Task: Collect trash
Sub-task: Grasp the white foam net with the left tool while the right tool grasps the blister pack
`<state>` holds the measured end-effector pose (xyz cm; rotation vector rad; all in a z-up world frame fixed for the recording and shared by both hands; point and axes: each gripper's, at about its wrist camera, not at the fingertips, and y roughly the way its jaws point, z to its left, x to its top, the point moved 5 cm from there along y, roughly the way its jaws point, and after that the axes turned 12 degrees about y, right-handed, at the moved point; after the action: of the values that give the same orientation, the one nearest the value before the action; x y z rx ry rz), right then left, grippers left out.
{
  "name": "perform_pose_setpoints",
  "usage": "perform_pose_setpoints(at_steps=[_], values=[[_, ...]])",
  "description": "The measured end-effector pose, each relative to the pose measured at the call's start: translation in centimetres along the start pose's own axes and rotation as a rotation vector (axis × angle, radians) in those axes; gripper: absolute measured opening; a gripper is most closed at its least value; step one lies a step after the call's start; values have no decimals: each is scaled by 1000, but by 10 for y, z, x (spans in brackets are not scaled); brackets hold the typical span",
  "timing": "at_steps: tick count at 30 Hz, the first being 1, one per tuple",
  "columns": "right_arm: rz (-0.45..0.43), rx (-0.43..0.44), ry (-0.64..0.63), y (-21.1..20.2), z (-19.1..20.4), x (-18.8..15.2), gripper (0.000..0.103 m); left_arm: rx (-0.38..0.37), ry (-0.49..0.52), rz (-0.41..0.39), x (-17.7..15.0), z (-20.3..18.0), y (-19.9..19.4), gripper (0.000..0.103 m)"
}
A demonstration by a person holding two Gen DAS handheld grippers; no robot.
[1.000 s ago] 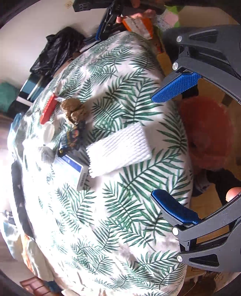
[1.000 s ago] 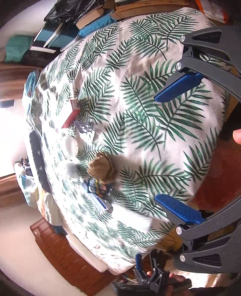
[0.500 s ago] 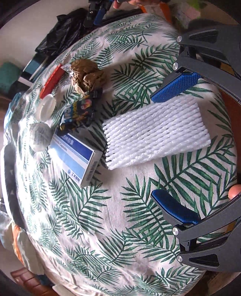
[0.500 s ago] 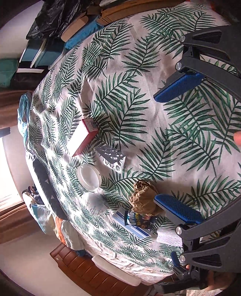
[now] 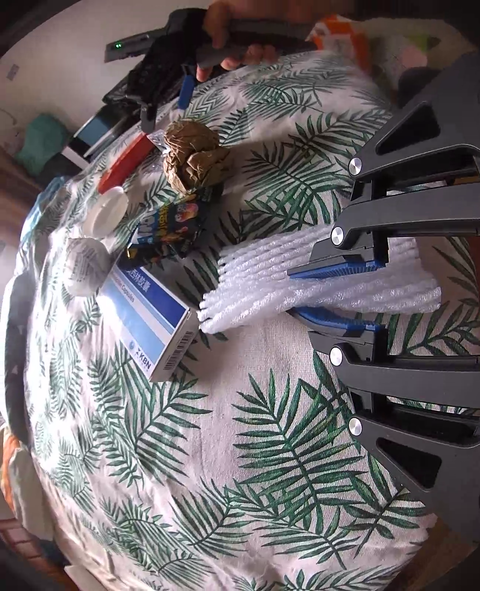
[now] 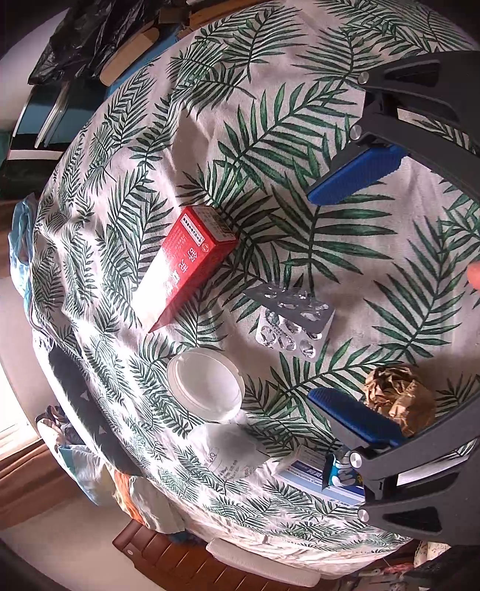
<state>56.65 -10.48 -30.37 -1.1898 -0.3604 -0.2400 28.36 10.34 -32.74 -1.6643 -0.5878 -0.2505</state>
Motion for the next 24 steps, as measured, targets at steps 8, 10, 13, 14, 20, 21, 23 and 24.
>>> perform_pose_setpoints(at_steps=[8, 10, 13, 14, 20, 21, 23, 24], values=[[75, -24, 21, 35, 1, 11, 48, -66, -19, -67, -7, -6, -36, 18], [101, -5, 32, 40, 0, 10, 7, -78, -16, -82, -9, -9, -48, 18], [104, 14, 47, 33, -2, 8, 7, -91, -10, -107, -11, -11, -67, 18], [92, 20, 44, 26, -3, 7, 7, -94, -6, -115, -11, -12, -73, 18], [-4, 85, -29, -51, -1, -9, 7, -120, 17, -146, -19, -18, -110, 18], [-23, 99, -50, -68, 0, -14, 7, -123, 25, -153, -22, -21, -117, 18], [-62, 140, -86, -103, 2, -26, 7, -127, 41, -165, -27, -26, -132, 18], [-79, 160, -102, -120, 2, -33, 7, -133, 46, -171, -30, -29, -139, 18]])
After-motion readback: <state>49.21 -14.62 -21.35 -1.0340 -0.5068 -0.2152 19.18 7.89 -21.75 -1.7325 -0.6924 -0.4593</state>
